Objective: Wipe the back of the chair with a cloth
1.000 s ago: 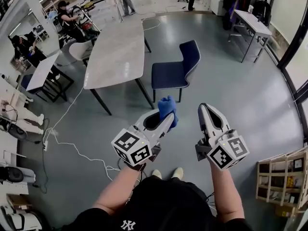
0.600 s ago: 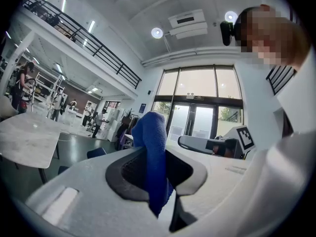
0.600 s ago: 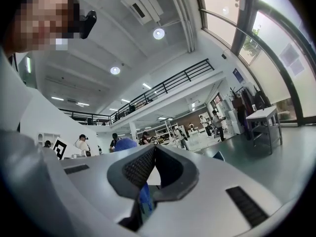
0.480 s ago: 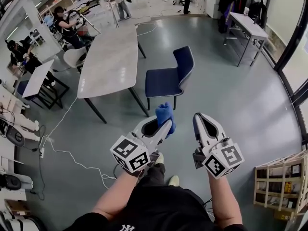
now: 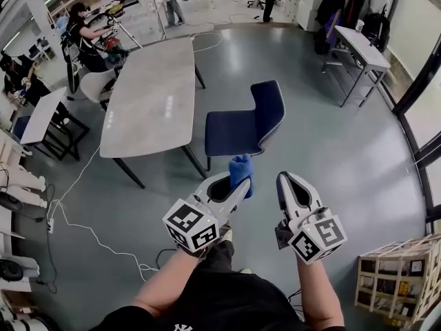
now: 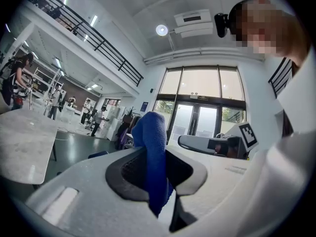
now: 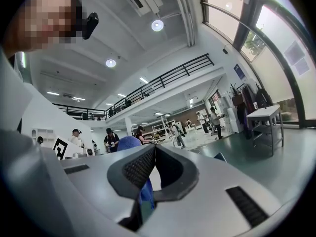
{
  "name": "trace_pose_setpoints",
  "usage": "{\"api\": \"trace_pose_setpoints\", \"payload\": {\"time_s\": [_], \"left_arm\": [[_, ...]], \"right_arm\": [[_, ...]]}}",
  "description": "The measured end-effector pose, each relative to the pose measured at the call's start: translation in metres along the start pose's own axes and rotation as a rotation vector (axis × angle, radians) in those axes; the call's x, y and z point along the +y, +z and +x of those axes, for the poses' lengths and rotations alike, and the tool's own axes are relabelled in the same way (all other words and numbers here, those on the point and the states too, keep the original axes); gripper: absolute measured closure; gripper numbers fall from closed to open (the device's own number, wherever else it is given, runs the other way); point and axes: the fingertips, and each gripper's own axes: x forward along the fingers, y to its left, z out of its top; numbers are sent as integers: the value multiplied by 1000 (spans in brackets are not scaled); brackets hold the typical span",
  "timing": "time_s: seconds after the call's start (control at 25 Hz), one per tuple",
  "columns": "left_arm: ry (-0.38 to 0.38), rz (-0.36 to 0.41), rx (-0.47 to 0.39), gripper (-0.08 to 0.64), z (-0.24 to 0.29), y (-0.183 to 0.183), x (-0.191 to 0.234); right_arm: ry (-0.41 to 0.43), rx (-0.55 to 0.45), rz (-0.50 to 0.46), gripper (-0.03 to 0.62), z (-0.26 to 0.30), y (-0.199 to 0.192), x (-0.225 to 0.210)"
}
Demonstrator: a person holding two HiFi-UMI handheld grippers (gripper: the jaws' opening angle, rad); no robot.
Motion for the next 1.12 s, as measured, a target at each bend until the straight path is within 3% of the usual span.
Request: {"api": "trace_pose_setpoints", "payload": {"time_s": [0.36,0.56,0.84,1.12], "left_arm": [[-51,8,18,482,54,34,122],[-75,-16,35,482,89,42,157],[-77,-61,70,482,163,31,205],[-36,-129,117,482,269,17,269]], "right_arm": [[-55,1,3,578,132,7,-39],[-87,23,-12,578,169,12,-68],[-109,49,-13,578,220,8,-144],[-88,99,-39,578,295,8,-248]]}}
